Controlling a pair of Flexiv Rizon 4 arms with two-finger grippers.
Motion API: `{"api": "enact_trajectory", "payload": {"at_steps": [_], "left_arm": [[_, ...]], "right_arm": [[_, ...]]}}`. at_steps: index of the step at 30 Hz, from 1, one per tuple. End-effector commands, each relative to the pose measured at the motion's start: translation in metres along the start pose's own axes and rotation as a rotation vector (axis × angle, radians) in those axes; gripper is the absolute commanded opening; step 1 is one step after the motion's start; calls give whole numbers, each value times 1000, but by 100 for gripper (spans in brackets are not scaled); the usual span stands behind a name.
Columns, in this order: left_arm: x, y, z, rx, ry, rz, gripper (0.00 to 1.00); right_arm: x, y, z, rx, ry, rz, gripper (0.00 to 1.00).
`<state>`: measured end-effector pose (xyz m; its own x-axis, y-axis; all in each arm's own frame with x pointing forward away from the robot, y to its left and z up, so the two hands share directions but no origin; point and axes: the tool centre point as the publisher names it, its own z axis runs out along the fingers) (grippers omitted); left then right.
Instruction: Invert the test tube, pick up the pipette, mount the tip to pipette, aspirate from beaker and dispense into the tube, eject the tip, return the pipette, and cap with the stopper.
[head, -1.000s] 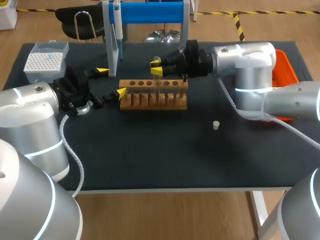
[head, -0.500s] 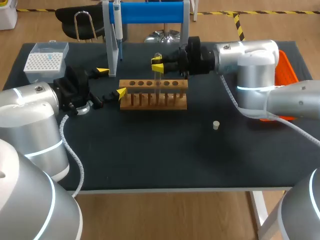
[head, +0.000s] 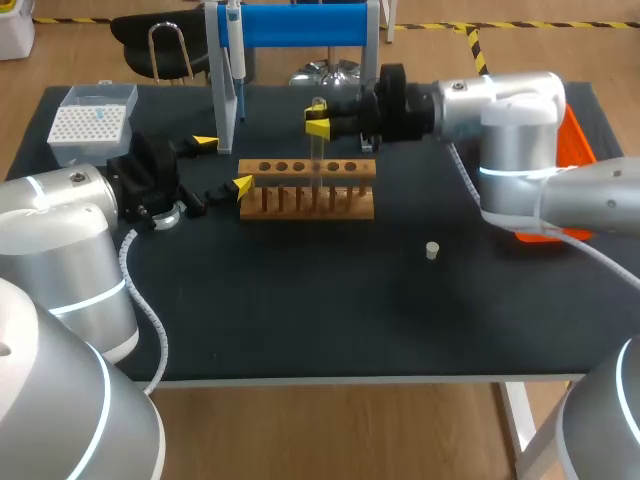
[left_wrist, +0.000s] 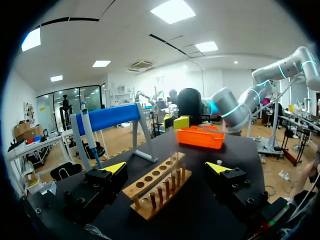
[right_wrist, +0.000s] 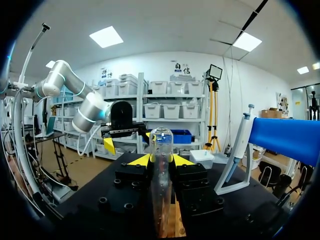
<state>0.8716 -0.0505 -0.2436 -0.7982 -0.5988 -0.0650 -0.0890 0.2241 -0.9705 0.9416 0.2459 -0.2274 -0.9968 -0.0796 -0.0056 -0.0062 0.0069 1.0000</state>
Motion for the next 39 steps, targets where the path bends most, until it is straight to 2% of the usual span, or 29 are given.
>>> {"api": "enact_trajectory", "payload": {"at_steps": [1,15,31,39], "left_arm": [[1,1,0,3,-4,1,100],[1,1,0,3,-4,1,100],[1,1,0,3,-4,1,100],[1,1,0,3,-4,1,100]], "right_arm": [[5,8,-2,6,-9,-5,0],[18,26,-10,5,-6,-25,0],[53,30,-33,12,-39,25,0],[53,30,-33,12,-39,25,0]]}}
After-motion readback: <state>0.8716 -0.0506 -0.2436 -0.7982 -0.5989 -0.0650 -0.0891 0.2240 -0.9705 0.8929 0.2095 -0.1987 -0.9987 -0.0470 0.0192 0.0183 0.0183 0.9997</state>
